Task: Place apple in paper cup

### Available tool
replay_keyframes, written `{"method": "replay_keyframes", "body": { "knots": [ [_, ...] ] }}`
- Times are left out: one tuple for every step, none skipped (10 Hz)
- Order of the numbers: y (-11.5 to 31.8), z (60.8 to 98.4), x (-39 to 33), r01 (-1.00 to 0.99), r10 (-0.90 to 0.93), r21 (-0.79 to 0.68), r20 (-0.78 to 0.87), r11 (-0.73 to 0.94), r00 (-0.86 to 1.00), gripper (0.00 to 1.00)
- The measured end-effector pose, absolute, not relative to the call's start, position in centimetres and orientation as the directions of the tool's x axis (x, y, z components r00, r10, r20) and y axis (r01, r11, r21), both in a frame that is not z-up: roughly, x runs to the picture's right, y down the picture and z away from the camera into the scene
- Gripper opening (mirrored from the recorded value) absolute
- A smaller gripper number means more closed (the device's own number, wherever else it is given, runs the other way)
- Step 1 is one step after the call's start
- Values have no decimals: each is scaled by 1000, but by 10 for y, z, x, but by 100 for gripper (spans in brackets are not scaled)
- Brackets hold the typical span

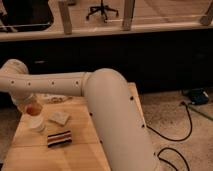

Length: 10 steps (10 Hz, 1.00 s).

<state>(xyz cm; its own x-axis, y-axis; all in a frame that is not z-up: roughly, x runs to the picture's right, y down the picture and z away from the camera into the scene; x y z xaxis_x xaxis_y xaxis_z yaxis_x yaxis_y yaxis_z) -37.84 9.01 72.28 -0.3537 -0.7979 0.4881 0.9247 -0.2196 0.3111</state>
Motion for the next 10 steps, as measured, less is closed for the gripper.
{"method": "replay_keyframes", "body": {
  "knots": [
    [92,722,-378,925,-797,313,490,-217,-353,27],
    [94,721,-377,925,-798,315,490,-213,-351,40],
    [94,721,-376,926,-800,315,489,-210,-347,49],
    [94,721,-374,927,-802,314,488,-207,-344,57],
    [94,720,-372,927,-804,316,487,-203,-342,70],
    [94,719,-372,926,-804,319,485,-202,-343,78],
    [95,718,-373,925,-804,322,484,-203,-345,80],
    [95,717,-373,924,-804,324,483,-202,-346,80],
    [95,717,-372,924,-806,326,482,-200,-344,80],
    [94,717,-372,924,-806,326,481,-199,-343,80]
  ]
}}
